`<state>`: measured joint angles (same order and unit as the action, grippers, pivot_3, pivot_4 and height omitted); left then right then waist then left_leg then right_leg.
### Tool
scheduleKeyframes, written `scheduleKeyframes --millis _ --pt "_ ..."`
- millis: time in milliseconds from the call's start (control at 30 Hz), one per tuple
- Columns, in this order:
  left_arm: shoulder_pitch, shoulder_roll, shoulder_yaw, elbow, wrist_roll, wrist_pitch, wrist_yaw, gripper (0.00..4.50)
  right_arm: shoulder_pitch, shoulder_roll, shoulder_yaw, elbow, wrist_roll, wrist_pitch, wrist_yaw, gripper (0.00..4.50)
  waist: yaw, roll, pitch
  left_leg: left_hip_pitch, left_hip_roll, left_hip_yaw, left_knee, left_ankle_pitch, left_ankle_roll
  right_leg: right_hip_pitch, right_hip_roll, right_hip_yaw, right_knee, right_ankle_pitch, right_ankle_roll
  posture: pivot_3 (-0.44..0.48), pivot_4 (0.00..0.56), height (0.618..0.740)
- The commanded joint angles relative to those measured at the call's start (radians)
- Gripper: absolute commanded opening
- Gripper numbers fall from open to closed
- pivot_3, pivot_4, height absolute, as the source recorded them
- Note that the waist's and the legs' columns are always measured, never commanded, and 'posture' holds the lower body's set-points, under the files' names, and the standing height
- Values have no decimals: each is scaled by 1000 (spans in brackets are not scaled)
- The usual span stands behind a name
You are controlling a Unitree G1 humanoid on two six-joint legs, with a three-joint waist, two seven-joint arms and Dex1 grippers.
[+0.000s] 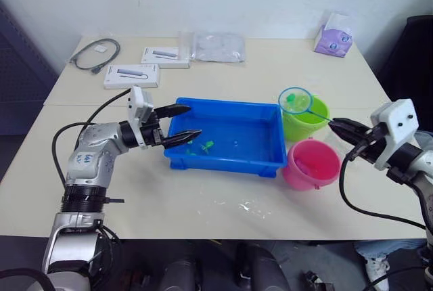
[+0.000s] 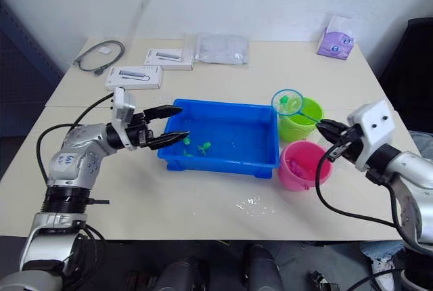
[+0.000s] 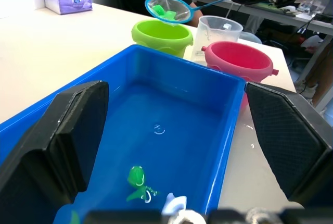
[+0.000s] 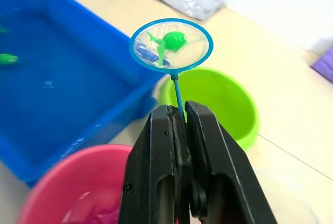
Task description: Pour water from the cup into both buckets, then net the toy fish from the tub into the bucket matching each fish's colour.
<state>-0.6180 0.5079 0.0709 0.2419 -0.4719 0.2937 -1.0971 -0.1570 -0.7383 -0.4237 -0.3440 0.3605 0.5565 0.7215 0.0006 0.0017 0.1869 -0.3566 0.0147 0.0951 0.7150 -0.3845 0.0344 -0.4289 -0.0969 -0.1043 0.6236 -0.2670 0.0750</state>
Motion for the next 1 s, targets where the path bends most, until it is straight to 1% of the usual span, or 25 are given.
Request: scheduleKeyframes --millis 33,133,233,333,433,567,633,800,833,867,933,1000 --pt "-13 -5 7 -11 4 -34 -3 4468 -11 -37 -35 46 -47 -67 -39 0 0 0 0 0 0 0 0 0 0 0 0 0 0 0 0 0 150 740" --pt "-8 -5 11 -16 4 -41 -2 4468 -17 -56 -17 105 -122 -162 -78 0 0 0 0 0 0 0 0 0 0 0 0 0 0 0 0 0 150 740" --pt "3 -3 14 -25 2 -44 0 4468 -6 -85 18 183 -229 -331 -105 0 -1 0 0 0 0 0 0 0 0 0 0 0 0 0 0 0 150 740" --pt "17 -5 13 -38 1 -45 4 4468 0 -87 31 248 -275 -477 -115 0 -1 0 0 0 0 0 0 0 0 0 0 0 0 0 0 0 150 740" --pt "27 -6 10 -54 -8 -35 1 4468 19 -118 62 313 -362 -660 -123 0 -2 0 0 0 0 1 0 0 0 0 0 1 0 0 0 0 150 740" --pt "25 -7 13 -49 -8 -37 3 4468 30 -110 74 386 -423 -800 -176 0 -1 0 0 0 0 1 0 0 -1 0 0 1 0 0 0 0 150 740" --pt "26 -8 13 -53 -9 -34 4 4468 35 -141 111 440 -520 -919 -222 0 -2 0 0 0 0 1 0 1 -1 0 -1 1 0 0 0 0 150 740" --pt "45 -10 7 -83 -13 -19 5 4468 46 -220 184 549 -798 -1171 -440 0 -2 0 0 1 0 1 0 1 -1 0 -1 1 0 0 0 0 150 740" --pt "49 -8 5 -88 -15 -13 1 4468 47 -230 193 563 -841 -1194 -483 0 -3 0 0 1 0 1 0 1 -2 0 -1 1 -1 0 0 0 150 740" --pt "55 -5 4 -93 -14 -10 -4 4468 50 -241 200 579 -908 -1216 -559 0 -3 0 0 1 1 1 0 1 -2 0 -1 1 -2 0 0 0 150 740" --pt "61 0 2 -97 -9 -8 -11 4468 63 -270 209 587 -1070 -1242 -749 0 -3 0 0 1 1 1 0 2 -2 0 -1 2 -1 0 0 0 150 740" --pt "60 -1 3 -97 -8 -7 -10 4468 60 -284 227 617 -1123 -1239 -824 0 -3 0 0 1 1 1 0 2 -3 0 -1 2 -2 0 0 0 150 740"
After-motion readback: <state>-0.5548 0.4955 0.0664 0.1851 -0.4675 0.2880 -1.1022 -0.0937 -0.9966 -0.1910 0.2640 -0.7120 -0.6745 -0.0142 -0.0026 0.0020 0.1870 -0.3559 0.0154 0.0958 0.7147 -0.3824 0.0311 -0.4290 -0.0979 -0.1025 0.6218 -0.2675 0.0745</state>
